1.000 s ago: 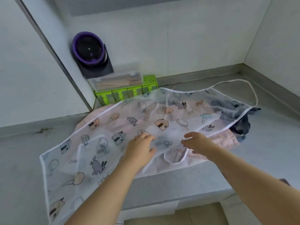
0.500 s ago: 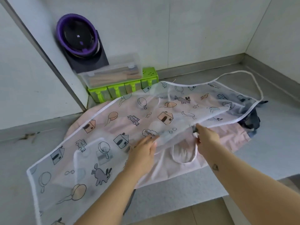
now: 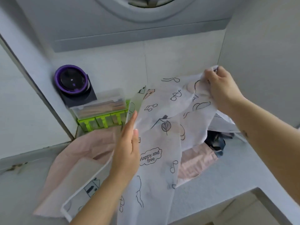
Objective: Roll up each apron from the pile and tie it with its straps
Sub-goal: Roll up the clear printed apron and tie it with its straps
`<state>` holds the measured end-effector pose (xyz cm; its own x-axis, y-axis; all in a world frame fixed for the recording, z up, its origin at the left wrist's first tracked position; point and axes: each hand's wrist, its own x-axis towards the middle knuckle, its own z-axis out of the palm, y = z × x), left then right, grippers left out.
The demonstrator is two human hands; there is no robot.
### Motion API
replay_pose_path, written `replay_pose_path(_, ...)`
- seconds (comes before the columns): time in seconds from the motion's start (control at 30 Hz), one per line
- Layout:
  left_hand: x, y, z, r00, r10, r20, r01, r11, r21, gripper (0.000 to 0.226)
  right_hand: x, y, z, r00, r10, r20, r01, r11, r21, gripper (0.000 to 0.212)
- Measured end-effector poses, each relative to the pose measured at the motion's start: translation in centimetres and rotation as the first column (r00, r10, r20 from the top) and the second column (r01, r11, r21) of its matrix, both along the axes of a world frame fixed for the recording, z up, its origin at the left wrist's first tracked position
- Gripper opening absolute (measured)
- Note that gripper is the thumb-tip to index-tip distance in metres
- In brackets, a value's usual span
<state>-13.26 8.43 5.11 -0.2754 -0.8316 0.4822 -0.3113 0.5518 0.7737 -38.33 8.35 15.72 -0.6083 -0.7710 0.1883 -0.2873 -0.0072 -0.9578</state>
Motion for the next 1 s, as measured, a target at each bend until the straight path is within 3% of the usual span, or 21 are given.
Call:
replay_pose_path(0.1, -0.9, -0.6, 2.1, 0.993, 0.12, 0.004, -0.119, 0.988, -0.096, 0.022, -2.3, -0.6, 4.3, 0.909, 0.124, -0.398, -0.039, 0.976, 0.213, 0.019)
replay_pose_path(0.17, -0.8, -1.6, 3.7, 0.971, 0.236, 0.043, -0.226, 0.96, -0.166, 0.027, -2.9, -1.7, 7.0, 0.737, 0.275, -0.617, -0.035, 0.928, 0.371, 0.034)
replay_pose_path(0.23, -0.3, -2.4, 6.1, 0.944, 0.328, 0.039, -0.315, 0.929, -0.197, 0.026, -2.7, -2.7, 9.3, 0.562, 0.392, -0.729, 0.042, 0.866, 0.498, 0.049)
replay_pose_path(0.33, 1.2, -4.0, 10.1, 0.891, 0.454, 0.011, -0.438, 0.865, -0.243, 0.025, -2.4, -5.1, 11.8, 0.475, 0.409, -0.779, 0.137, 0.841, 0.524, 0.078)
replay_pose_path(0.43, 3.3, -4.1, 14.8, 0.794, 0.592, -0.138, -0.601, 0.735, -0.313, 0.023, -0.5, -6.2, 14.4, 0.579, 0.253, -0.775, 0.021, 0.946, 0.324, 0.093)
replay_pose_path(0.5, 4.6, -3.1, 17.1, 0.704, 0.614, -0.356, -0.706, 0.554, -0.441, 0.018, 1.3, -5.2, 15.0, 0.701, 0.089, -0.707, -0.135, 0.991, -0.009, 0.085)
replay_pose_path(0.57, 5.5, -2.0, 17.2, 0.661, 0.55, -0.511, -0.741, 0.37, -0.56, 0.014, 2.9, -3.5, 13.8, 0.742, -0.036, -0.669, -0.321, 0.858, -0.402, 0.072)
replay_pose_path(0.6, 5.5, -1.7, 16.2, 0.682, 0.525, -0.508, -0.716, 0.339, -0.611, 0.011, 3.1, -2.7, 12.6, 0.727, -0.037, -0.686, -0.401, 0.787, -0.468, 0.069)
replay_pose_path(0.63, 5.8, -1.2, 14.2, 0.7, 0.552, -0.453, -0.679, 0.316, -0.663, 0.011, 3.7, -2.9, 10.9, 0.69, 0.039, -0.723, -0.496, 0.753, -0.432, 0.068)
replay_pose_path(0.67, 5.6, -0.9, 11.6, 0.738, 0.578, -0.348, -0.607, 0.343, -0.717, 0.013, 3.6, -3.1, 9.1, 0.622, 0.146, -0.769, -0.536, 0.796, -0.283, 0.067)
replay_pose_path(0.7, 5.4, -0.5, 8.4, 0.779, 0.599, -0.185, -0.507, 0.428, -0.748, 0.016, 3.6, -3.4, 7.3, 0.539, 0.303, -0.786, -0.529, 0.848, -0.035, 0.066)
replay_pose_path(0.73, 5.2, 0.1, 5.0, 0.798, 0.603, 0.018, -0.391, 0.539, -0.746, 0.019, 3.5, -4.1, 5.0, 0.455, 0.486, -0.746, -0.476, 0.841, 0.257, 0.064)
replay_pose_path(0.8, 4.1, 1.9, -0.5, 0.739, 0.483, 0.47, -0.141, 0.793, -0.593, 0.023, 2.5, -5.2, 0.3, 0.345, 0.73, -0.59, -0.338, 0.683, 0.648, 0.06)
replay_pose_path(0.83, 3.3, 3.1, -2.3, 0.663, 0.311, 0.68, -0.055, 0.927, -0.37, 0.029, 2.0, -5.4, -2.1, 0.31, 0.794, -0.524, -0.304, 0.604, 0.736, 0.057)
replay_pose_path(0.87, 2.4, 3.9, -3.3, 0.599, 0.077, 0.797, -0.025, 0.997, -0.077, 0.036, 1.6, -5.4, -4.0, 0.295, 0.831, -0.471, -0.283, 0.547, 0.788, 0.054)
replay_pose_path(0.9, 1.7, 4.4, -3.6, 0.565, -0.176, 0.806, -0.016, 0.975, 0.224, 0.045, 1.2, -5.3, -5.4, 0.296, 0.851, -0.434, -0.27, 0.51, 0.816, 0.054)
replay_pose_path(0.93, 1.3, 4.3, -3.8, 0.589, -0.367, 0.72, -0.024, 0.883, 0.469, 0.051, 1.0, -5.1, -6.5, 0.302, 0.861, -0.41, -0.262, 0.488, 0.833, 0.057)
replay_pose_path(0.97, 1.1, 3.8, -3.7, 0.632, -0.455, 0.628, -0.029, 0.795, 0.606, 0.053, 1.0, -4.9, -7.2, 0.31, 0.864, -0.396, -0.256, 0.477, 0.841, 0.059)
replay_pose_path(1.0, 1.1, 3.1, -3.7, 0.679, -0.466, 0.567, -0.017, 0.763, 0.646, 0.049, 1.0, -4.7, -7.6, 0.321, 0.864, -0.387, -0.256, 0.473, 0.843, 0.06)
